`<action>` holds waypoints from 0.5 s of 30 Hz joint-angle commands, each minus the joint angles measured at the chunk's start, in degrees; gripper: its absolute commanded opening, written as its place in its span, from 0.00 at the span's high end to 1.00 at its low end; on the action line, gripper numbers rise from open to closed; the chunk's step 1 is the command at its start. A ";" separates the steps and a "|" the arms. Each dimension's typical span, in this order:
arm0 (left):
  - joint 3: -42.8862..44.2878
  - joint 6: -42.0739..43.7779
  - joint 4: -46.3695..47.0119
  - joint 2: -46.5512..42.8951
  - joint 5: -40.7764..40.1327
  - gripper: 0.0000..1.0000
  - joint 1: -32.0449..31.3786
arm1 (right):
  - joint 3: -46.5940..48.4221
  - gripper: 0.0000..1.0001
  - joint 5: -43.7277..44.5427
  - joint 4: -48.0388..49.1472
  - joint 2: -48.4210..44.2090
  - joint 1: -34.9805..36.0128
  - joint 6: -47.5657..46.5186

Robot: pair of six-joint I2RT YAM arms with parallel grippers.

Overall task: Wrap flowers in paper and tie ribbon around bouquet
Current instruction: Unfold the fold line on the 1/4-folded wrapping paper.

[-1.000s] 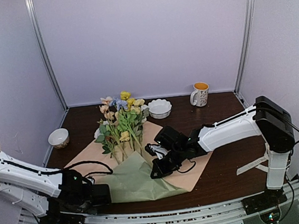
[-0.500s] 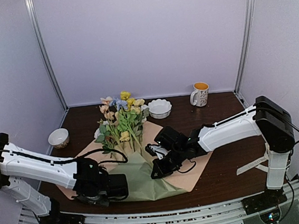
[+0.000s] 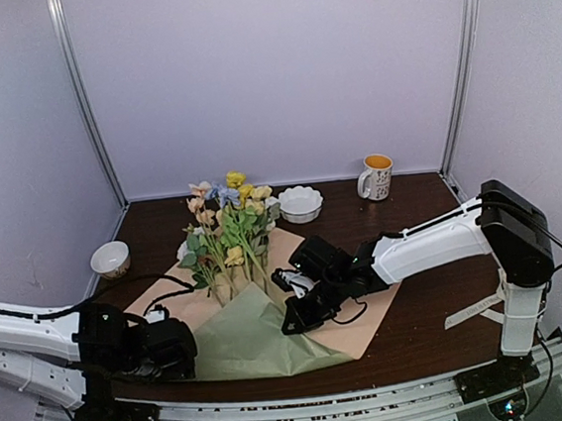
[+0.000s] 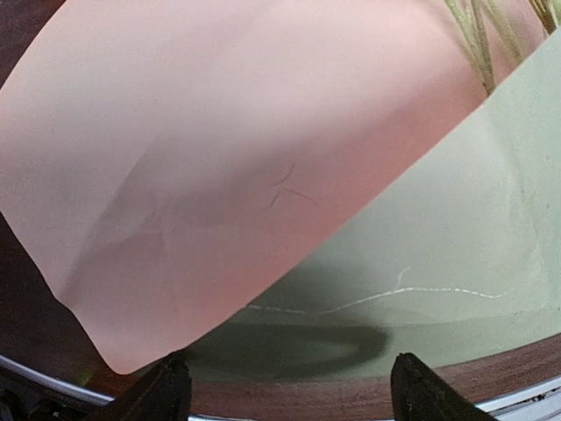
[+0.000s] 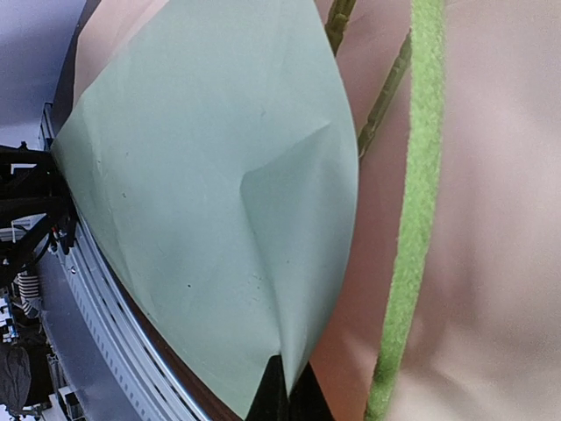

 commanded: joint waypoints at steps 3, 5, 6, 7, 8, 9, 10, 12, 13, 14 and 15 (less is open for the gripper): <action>-5.49 -6.45 6.58 -2.76 1.36 0.16 3.32 | 0.54 1.00 1.74 1.34 -0.78 0.25 0.12; -7.49 -8.84 7.31 -3.85 1.89 0.15 3.74 | 0.56 1.00 1.86 1.40 -0.65 0.23 0.19; -8.49 -10.58 7.43 -4.52 1.88 0.15 3.73 | 0.52 1.00 1.91 1.52 -0.69 0.25 0.24; -9.32 -11.74 7.39 -5.25 1.87 0.15 3.81 | 0.35 1.00 1.99 1.69 -0.65 0.24 0.23; -10.16 -12.68 7.22 -6.04 1.82 0.14 3.96 | 0.21 1.00 2.00 1.92 -0.69 0.28 0.32; -10.82 -13.35 6.76 -6.68 1.87 0.14 4.30 | 0.10 1.00 1.95 2.18 -0.63 0.28 0.49; -11.43 -13.49 6.34 -7.30 2.10 0.14 4.86 | 0.05 1.00 1.85 2.37 -0.60 0.32 0.63; -11.98 -13.67 4.63 -8.07 2.92 0.14 6.23 | -0.34 1.00 1.60 2.91 -0.51 0.32 0.97; -12.02 -14.36 3.33 -8.01 3.34 0.14 6.39 | -0.46 1.00 1.43 3.37 -0.54 0.43 1.21; -12.09 -15.13 2.21 -7.78 3.77 0.14 6.47 | -0.65 1.00 1.33 3.93 -0.58 0.41 1.37; -12.29 -15.66 1.81 -7.35 4.31 0.14 6.52 | -0.80 1.00 1.22 4.25 -0.73 0.48 1.54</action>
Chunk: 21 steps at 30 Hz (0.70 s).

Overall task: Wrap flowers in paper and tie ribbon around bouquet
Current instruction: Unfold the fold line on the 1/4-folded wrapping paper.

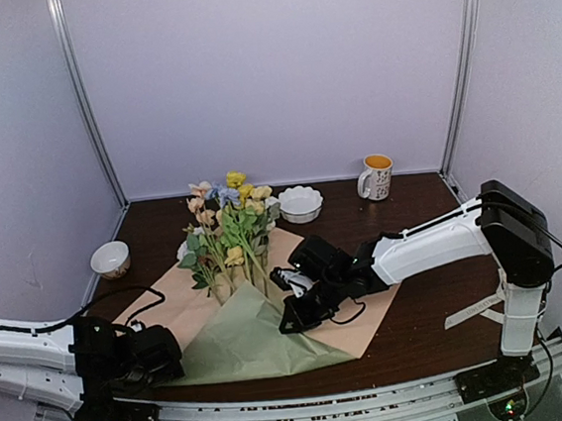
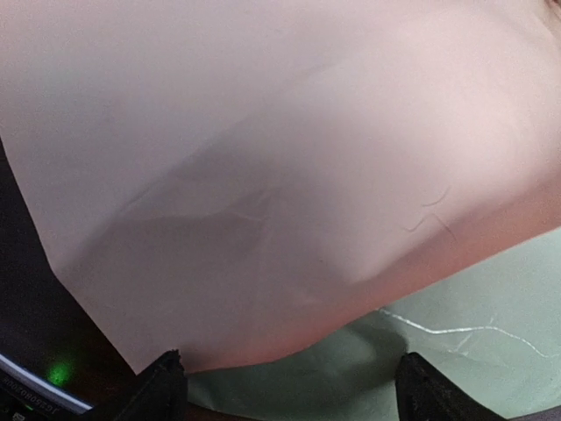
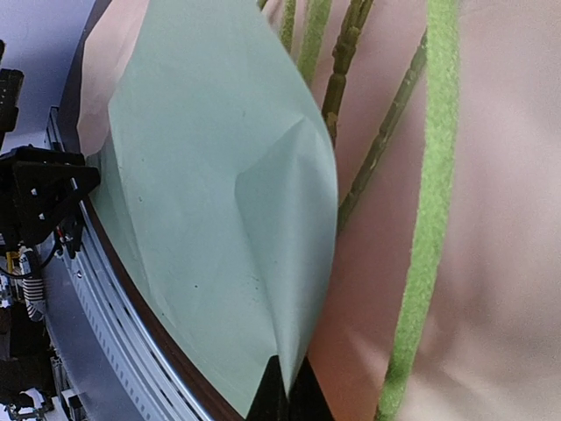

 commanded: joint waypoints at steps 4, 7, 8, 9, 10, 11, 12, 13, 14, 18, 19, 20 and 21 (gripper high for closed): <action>-1.73 -6.52 -2.51 1.70 5.07 0.14 1.08 | -0.79 1.00 0.84 3.57 -0.62 0.67 1.10; -2.25 -9.57 -2.12 1.52 7.74 0.14 1.08 | -1.38 1.00 0.81 4.03 -1.19 0.78 1.40; -2.22 -10.34 -2.12 1.36 8.49 0.14 1.10 | -1.71 1.00 0.63 4.45 -1.49 0.80 1.77; -2.07 -10.95 -2.16 1.11 9.15 0.14 1.08 | -2.00 1.00 0.37 4.85 -1.67 0.79 1.91; -1.82 -11.50 -2.13 0.85 9.59 0.14 1.12 | -2.20 1.00 0.30 4.94 -1.72 0.78 1.96; -1.39 -11.81 -2.23 0.53 9.89 0.14 1.13 | -2.45 1.00 0.54 4.89 -1.79 0.84 1.86; -1.00 -12.42 -2.77 0.31 10.03 0.13 1.14 | -2.62 1.00 0.92 4.81 -1.90 0.79 1.78; -0.62 -13.13 -3.53 0.18 10.13 0.13 1.08 | -2.70 1.00 1.37 4.53 -1.96 0.79 1.70; -0.14 -13.87 -4.54 -0.04 10.19 0.13 1.08 | -2.71 1.00 1.76 4.30 -2.10 0.78 1.70; 2.98 -15.24 -9.57 -0.97 9.92 0.13 1.08 | -2.61 1.00 2.82 3.94 -2.75 0.79 1.97; 4.01 -15.28 -11.09 -1.22 9.66 0.13 1.10 | -2.54 1.00 3.30 3.57 -2.77 0.78 2.03; 4.85 -15.07 -12.45 -1.26 9.16 0.13 1.08 | -2.51 1.00 3.75 3.36 -2.87 0.78 2.21; 5.19 -14.73 -12.74 -1.22 9.04 0.13 1.08 | -2.61 1.00 4.09 3.38 -2.84 0.78 2.39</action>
